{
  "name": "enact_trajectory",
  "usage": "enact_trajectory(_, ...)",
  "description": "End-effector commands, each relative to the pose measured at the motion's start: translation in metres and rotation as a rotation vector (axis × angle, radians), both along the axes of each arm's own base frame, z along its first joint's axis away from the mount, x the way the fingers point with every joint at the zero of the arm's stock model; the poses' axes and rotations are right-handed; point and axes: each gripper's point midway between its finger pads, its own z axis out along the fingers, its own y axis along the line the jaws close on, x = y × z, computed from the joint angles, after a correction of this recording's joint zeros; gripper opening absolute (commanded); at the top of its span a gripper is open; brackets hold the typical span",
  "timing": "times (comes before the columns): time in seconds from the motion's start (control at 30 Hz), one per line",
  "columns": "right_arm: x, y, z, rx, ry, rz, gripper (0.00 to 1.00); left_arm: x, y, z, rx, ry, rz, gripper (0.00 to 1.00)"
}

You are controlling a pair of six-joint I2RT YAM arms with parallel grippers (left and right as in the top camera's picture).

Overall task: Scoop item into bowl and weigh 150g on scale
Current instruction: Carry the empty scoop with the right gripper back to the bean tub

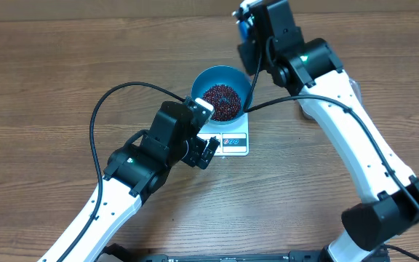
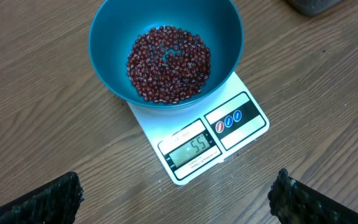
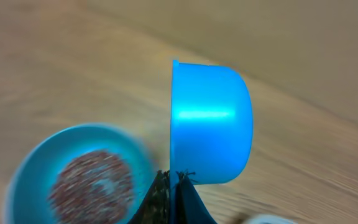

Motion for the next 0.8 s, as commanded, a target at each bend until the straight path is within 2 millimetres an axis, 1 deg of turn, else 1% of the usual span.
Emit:
enact_trajectory(0.0, 0.004, -0.049, 0.035, -0.090, -0.117, -0.215, 0.04, 0.000, -0.001, -0.002, -0.015, 0.014, 0.005, 1.00)
enact_trajectory(0.1, 0.006, -0.070, 0.031, -0.137, -0.110, -0.277, 0.04, 0.000, -0.001, -0.002, -0.015, 0.014, 0.005, 1.00)
enact_trajectory(0.13, 0.007, -0.080, 0.027, -0.152, -0.095, -0.299, 0.04, 0.000, -0.001, -0.002, -0.015, 0.014, 0.005, 1.00)
enact_trajectory(0.2, 0.007, -0.092, 0.022, -0.154, -0.077, -0.328, 0.04, 0.000, -0.001, -0.002, -0.015, 0.014, 0.005, 0.99)
enact_trajectory(0.37, 0.006, -0.135, 0.006, -0.147, -0.021, -0.445, 0.04, 0.000, -0.001, -0.002, -0.015, 0.014, 0.005, 1.00)
enact_trajectory(0.43, 0.003, -0.153, -0.005, -0.140, 0.012, -0.500, 0.04, 0.000, -0.001, -0.002, -0.015, 0.014, 0.005, 1.00)
enact_trajectory(0.53, -0.004, -0.170, -0.023, -0.140, 0.077, -0.532, 0.04, 0.000, -0.001, -0.002, -0.015, 0.015, 0.005, 1.00)
enact_trajectory(0.57, -0.010, -0.178, -0.036, -0.153, 0.119, -0.543, 0.04, 0.000, -0.001, -0.002, -0.015, 0.014, 0.005, 1.00)
enact_trajectory(0.67, -0.021, -0.187, -0.059, -0.187, 0.193, -0.554, 0.04, 0.000, -0.001, -0.002, -0.015, 0.014, 0.005, 1.00)
enact_trajectory(0.77, -0.031, -0.189, -0.081, -0.214, 0.249, -0.551, 0.04, 0.000, -0.001, -0.002, -0.015, 0.014, 0.005, 1.00)
